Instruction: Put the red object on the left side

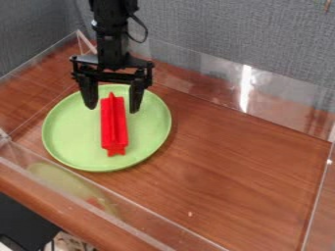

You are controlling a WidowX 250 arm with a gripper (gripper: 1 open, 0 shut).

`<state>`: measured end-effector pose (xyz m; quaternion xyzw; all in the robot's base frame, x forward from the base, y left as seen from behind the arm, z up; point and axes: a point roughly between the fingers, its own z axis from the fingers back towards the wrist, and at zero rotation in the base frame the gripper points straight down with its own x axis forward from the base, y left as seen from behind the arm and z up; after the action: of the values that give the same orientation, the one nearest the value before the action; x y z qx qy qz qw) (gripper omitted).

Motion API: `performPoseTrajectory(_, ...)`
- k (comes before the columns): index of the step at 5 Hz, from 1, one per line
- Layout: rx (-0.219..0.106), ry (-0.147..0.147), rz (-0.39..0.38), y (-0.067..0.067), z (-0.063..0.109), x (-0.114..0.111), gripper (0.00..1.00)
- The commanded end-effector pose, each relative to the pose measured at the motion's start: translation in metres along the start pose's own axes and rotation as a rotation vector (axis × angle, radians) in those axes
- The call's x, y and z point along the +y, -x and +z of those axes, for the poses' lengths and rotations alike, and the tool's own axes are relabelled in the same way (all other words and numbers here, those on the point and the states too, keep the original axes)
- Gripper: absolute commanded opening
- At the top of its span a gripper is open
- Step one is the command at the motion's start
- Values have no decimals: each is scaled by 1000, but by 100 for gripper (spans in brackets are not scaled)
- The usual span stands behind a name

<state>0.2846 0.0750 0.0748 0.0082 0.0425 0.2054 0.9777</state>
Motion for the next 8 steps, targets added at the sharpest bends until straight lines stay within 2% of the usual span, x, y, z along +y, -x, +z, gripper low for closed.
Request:
performPoseTrajectory(1, -16, -13, 30, 1, -1, 7, 100)
performPoseTrajectory(3, 19, -44, 56, 3, -14, 14, 100)
performPoseTrajectory(4, 32, -51, 70, 14, -14, 27, 100)
performPoseTrajectory(5, 34, -47, 66, 23, -10, 38, 0)
performPoseTrajectory(6, 37, -37, 98, 26, -12, 34, 0)
performPoseTrajectory(7, 40, -9, 112, 31, -7, 16, 0)
performPoseTrajectory(8, 44, 8, 126, 32, 1, -3, 100)
